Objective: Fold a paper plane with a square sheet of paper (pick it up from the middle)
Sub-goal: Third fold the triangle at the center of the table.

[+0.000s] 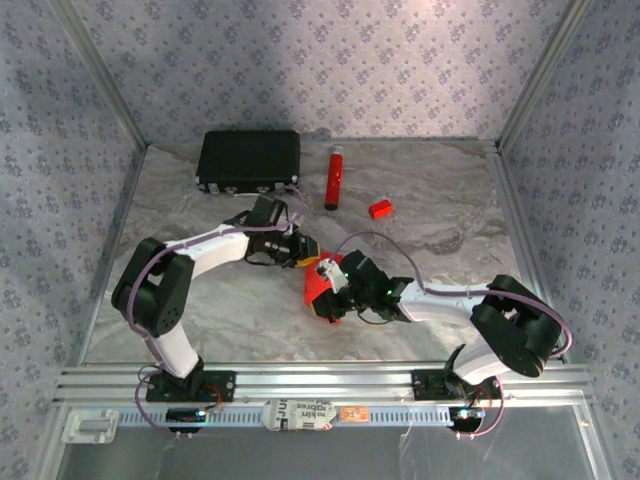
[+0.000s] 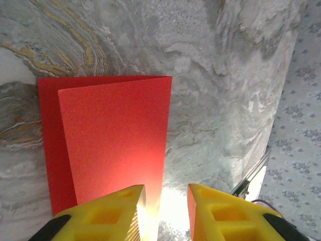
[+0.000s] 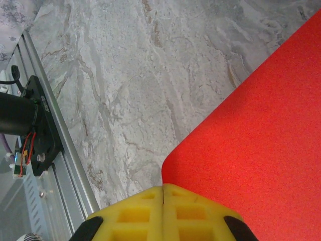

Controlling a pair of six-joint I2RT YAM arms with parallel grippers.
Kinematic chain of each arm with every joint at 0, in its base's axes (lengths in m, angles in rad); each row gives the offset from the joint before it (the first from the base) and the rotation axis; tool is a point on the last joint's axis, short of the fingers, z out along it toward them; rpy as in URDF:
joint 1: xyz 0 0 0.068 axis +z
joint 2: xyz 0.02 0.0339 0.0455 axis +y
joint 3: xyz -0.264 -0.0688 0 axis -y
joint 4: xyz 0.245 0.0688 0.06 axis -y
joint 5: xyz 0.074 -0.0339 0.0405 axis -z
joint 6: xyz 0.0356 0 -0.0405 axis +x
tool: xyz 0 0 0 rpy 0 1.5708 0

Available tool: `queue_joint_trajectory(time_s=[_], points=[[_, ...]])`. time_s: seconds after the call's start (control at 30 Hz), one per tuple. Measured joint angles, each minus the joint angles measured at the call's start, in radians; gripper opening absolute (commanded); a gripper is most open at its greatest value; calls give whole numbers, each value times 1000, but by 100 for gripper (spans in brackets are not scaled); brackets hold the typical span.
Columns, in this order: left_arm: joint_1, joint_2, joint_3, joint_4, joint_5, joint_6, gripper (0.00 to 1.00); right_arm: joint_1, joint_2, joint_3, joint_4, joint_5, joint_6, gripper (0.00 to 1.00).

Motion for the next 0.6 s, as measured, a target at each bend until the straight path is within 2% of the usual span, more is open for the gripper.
queue_joint_trajectory(time_s=[0.23,0.6], points=[[-29,146,93,-64,13,72,24,3,2,0,-1,0,0,0],[-39,231,143,-155,2,187,21,3,16,8,-29,18,-2,0]])
